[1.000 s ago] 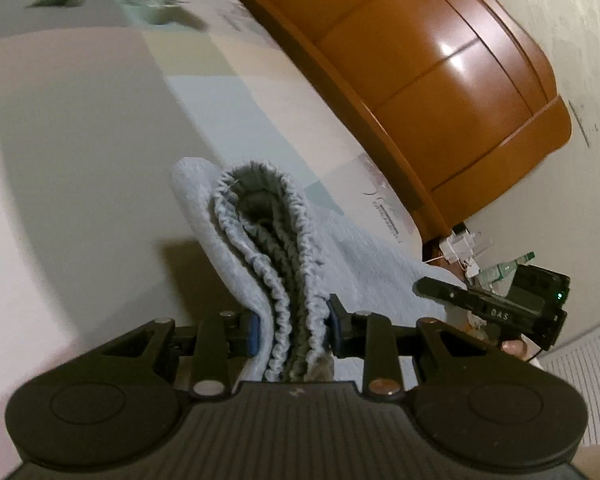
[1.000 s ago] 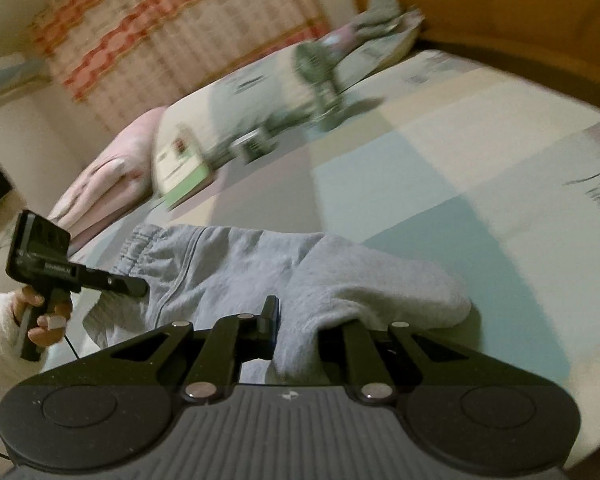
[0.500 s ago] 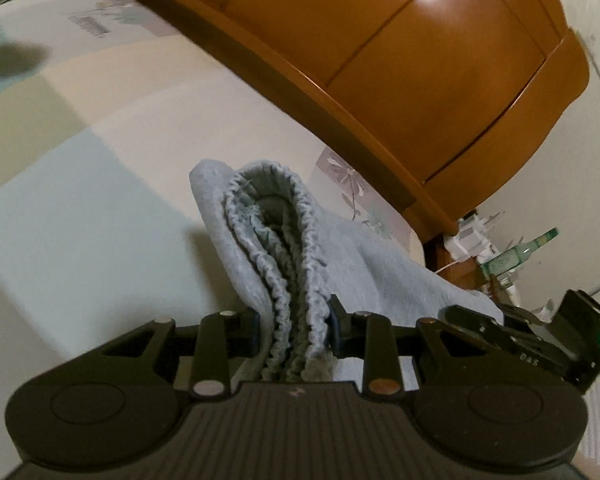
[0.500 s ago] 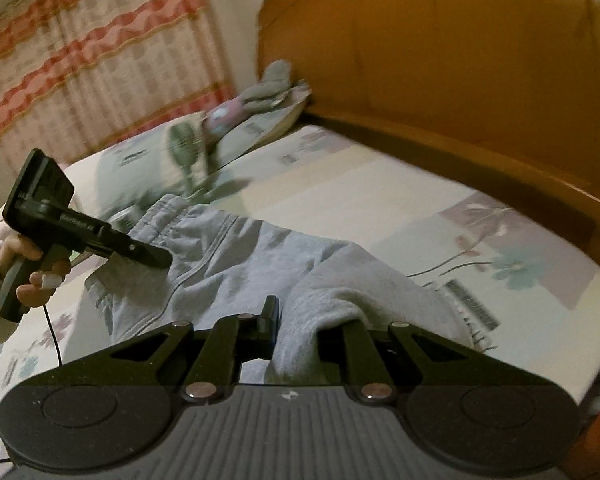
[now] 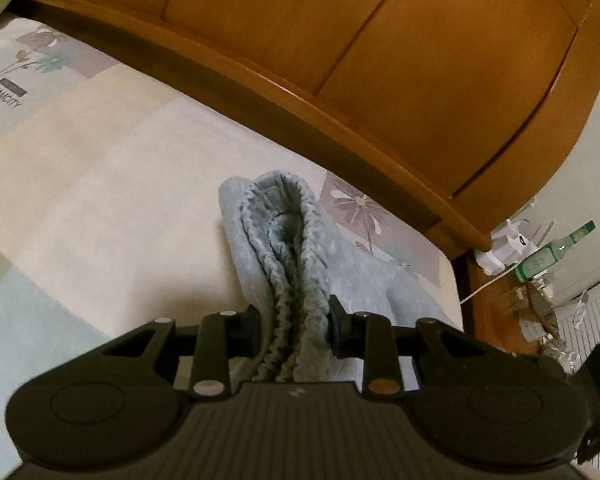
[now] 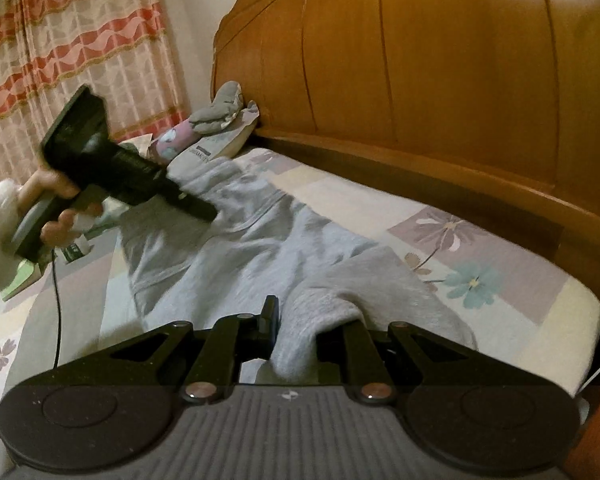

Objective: Fold clothes
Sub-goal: 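Lift the held pants end and fold it over with both grippers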

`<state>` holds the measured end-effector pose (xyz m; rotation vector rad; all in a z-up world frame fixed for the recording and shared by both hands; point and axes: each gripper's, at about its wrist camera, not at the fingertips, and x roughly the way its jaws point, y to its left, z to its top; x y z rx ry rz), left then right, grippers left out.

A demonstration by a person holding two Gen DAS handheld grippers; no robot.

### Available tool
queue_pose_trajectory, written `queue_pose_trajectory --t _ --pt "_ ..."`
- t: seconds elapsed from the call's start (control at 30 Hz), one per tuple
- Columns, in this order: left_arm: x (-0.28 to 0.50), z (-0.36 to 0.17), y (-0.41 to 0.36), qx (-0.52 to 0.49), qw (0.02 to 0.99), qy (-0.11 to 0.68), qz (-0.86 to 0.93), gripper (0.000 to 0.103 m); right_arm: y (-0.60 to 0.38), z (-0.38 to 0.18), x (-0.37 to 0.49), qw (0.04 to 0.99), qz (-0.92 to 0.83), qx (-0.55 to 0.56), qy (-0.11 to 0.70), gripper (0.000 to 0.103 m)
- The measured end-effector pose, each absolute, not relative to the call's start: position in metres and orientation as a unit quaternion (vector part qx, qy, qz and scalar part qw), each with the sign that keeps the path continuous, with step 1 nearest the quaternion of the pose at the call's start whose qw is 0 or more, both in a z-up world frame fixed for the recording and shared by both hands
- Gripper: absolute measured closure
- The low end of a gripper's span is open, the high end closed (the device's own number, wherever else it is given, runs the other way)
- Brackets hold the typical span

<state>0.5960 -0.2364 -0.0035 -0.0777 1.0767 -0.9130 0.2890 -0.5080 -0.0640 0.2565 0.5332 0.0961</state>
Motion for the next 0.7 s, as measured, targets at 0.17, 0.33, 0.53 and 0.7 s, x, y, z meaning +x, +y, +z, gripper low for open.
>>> queue_pose_trajectory --t 0.17,0.33,0.53,0.7 --pt "0.610 -0.013 -0.245 -0.017 0.757 0.507 -0.412 0.074 -0.507 -0.070 0.284 0.953 0.050 0.138 0.265 0.088" --pt "0.620 -0.021 -0.251 -0.010 0.756 0.516 -0.404 0.073 -0.507 -0.070 0.276 0.951 0.049 0.150 0.266 0.088" --pt "0.627 -0.024 -0.255 -0.004 0.759 0.521 -0.390 0.070 -0.507 -0.069 0.271 0.949 0.050 0.157 0.269 0.088" --pt "0.629 -0.019 -0.257 0.008 0.766 0.523 -0.375 0.065 -0.504 -0.070 0.265 0.946 0.048 0.164 0.274 0.088"
